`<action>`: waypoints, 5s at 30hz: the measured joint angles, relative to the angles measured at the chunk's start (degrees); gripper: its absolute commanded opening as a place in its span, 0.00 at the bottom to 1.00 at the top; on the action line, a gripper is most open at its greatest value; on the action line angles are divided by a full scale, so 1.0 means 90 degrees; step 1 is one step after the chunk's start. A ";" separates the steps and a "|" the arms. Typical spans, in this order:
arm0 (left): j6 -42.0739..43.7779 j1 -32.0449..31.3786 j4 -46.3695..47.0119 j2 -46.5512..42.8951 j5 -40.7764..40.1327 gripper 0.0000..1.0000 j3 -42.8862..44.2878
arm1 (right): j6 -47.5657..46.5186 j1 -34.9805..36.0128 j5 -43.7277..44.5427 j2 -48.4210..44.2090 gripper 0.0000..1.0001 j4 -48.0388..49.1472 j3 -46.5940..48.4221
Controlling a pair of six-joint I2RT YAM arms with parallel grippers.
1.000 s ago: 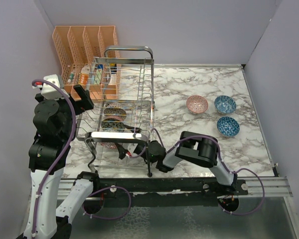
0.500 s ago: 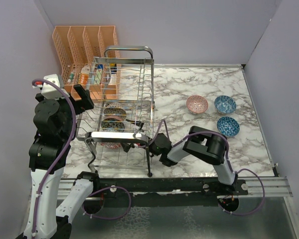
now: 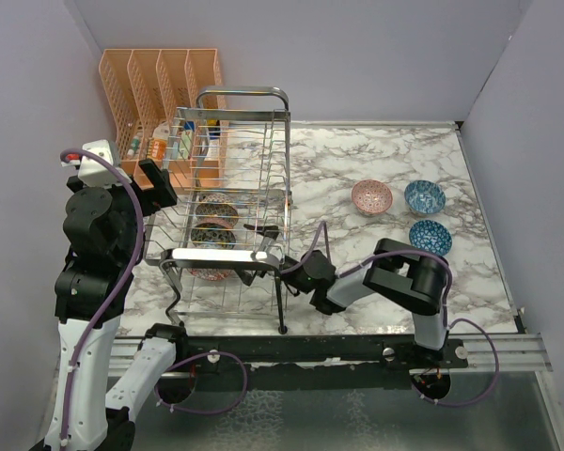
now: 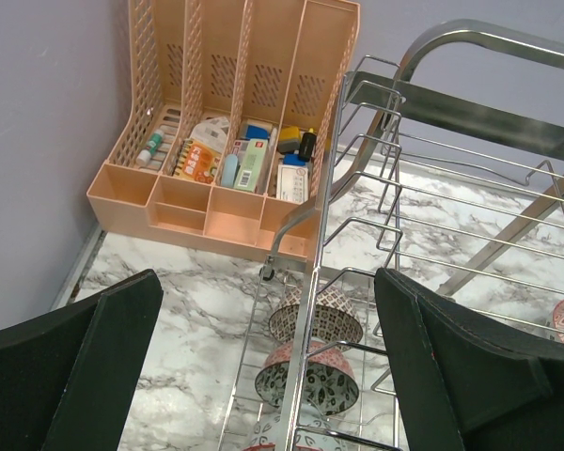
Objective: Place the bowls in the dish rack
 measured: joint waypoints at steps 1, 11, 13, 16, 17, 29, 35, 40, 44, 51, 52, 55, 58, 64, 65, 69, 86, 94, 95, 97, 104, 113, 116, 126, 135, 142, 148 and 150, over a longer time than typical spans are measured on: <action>0.0000 0.0000 0.0005 0.0000 0.0000 0.99 -0.0005 | 0.0056 -0.0007 0.0029 -0.0066 1.00 -0.0007 -0.0070; 0.0000 0.0000 0.0015 -0.0007 0.0007 0.99 -0.0010 | 0.0772 -0.0442 0.0510 -0.0789 1.00 -0.0192 -0.0811; 0.0000 0.0000 0.0015 -0.0005 0.0010 0.99 -0.0010 | 0.0903 -0.0551 0.0733 -0.1093 1.00 -0.0381 -0.0957; 0.0005 0.0000 0.0010 -0.0005 0.0012 0.99 -0.0002 | 0.1156 -0.0595 0.1088 -0.1671 1.00 -0.0801 -0.1209; 0.0005 0.0000 0.0007 -0.0002 0.0015 0.99 0.0005 | 0.1265 -0.0612 0.1241 -0.1897 1.00 -0.1001 -0.1280; 0.0002 0.0000 0.0012 -0.0078 0.0092 0.99 0.0005 | 0.3900 -0.1309 0.3864 -0.3946 0.78 -0.6254 -0.0223; 0.0002 0.0000 0.0012 -0.0102 0.0180 0.99 0.0005 | 0.5294 -0.2735 0.3762 -0.3956 0.74 -0.8383 0.0085; 0.0002 0.0000 0.0015 -0.0102 0.0199 0.99 0.0000 | 0.5860 -0.3815 0.3055 -0.3956 0.68 -0.8828 0.0024; 0.0002 0.0000 0.0019 -0.0102 0.0199 0.99 -0.0034 | 0.6205 -0.4602 0.2378 -0.3857 0.67 -0.8833 0.0010; -0.0005 0.0000 0.0121 -0.0100 0.0202 0.99 -0.0129 | 0.6688 -0.5056 0.2033 -0.3415 0.69 -0.8973 0.0027; -0.0002 0.0000 0.0155 -0.0095 0.0202 0.99 -0.0141 | 0.6759 -0.5090 0.2033 -0.3349 0.69 -0.9024 0.0032; 0.0000 0.0000 0.0199 -0.0087 0.0202 0.99 -0.0165 | 0.6926 -0.5178 0.2025 -0.3177 0.70 -0.9066 0.0046; 0.0002 0.0000 0.0206 -0.0083 0.0211 0.99 -0.0168 | 0.7113 -0.5338 0.2028 -0.3016 0.70 -0.9100 0.0049; 0.0005 0.0000 0.0216 -0.0078 0.0216 0.99 -0.0170 | 0.7305 -0.5515 0.2033 -0.2686 0.67 -0.9105 0.0119; 0.0005 0.0000 0.0216 -0.0075 0.0216 0.99 -0.0170 | 0.7315 -0.5542 0.2035 -0.2623 0.64 -0.9105 0.0146; 0.0005 0.0000 0.0226 -0.0066 0.0219 0.99 -0.0170 | 0.7344 -0.5586 0.2096 -0.2404 0.53 -0.9100 0.0255; 0.0005 0.0000 0.0231 -0.0056 0.0219 0.99 -0.0168 | 0.6824 -0.5595 0.2667 -0.2072 0.01 -0.8665 0.0355; 0.0002 0.0000 0.0233 -0.0056 0.0219 0.99 -0.0168 | 0.5943 -0.5557 0.2237 -0.3045 0.01 -0.7832 -0.0753; 0.0000 0.0000 0.0236 -0.0056 0.0221 0.99 -0.0168 | 0.5829 -0.5515 0.2183 -0.3269 0.01 -0.7788 -0.0891; -0.0002 0.0000 0.0238 -0.0056 0.0223 0.99 -0.0168 | 0.5564 -0.5275 0.2193 -0.3660 0.01 -0.7672 -0.1052; -0.0027 0.0000 0.0277 -0.0056 0.0274 0.99 -0.0168 | 0.4381 -0.3563 0.2302 -0.4600 0.01 -0.6484 -0.1124; -0.0027 0.0000 0.0204 -0.0117 0.0284 0.99 -0.0168 | 0.3130 -0.2565 0.2353 -0.4177 0.01 -0.5081 -0.1064; -0.0027 0.0000 0.0172 -0.0141 0.0284 0.99 -0.0155 | 0.2693 -0.2205 0.2324 -0.3648 0.01 -0.4656 -0.0828; -0.0022 0.0000 0.0080 -0.0187 0.0279 0.99 -0.0109 | 0.1302 -0.2035 0.2266 -0.1863 0.01 -0.3162 0.0180; 0.0000 0.0000 0.0053 -0.0197 0.0277 0.99 -0.0109 | 0.0107 -0.1916 0.2278 -0.0775 0.01 -0.2103 0.0648; 0.0027 0.0000 0.0056 -0.0199 0.0270 0.99 -0.0109 | -0.0510 -0.1829 0.2288 -0.0386 0.01 -0.1596 0.0984; 0.0063 0.0000 0.0051 -0.0199 0.0260 0.99 -0.0109 | -0.1457 -0.1591 0.2324 0.0299 0.01 -0.0862 0.1304; 0.0085 0.0000 0.0053 -0.0199 0.0243 0.99 -0.0109 | -0.1923 -0.1472 0.2385 0.0634 0.01 -0.0537 0.1350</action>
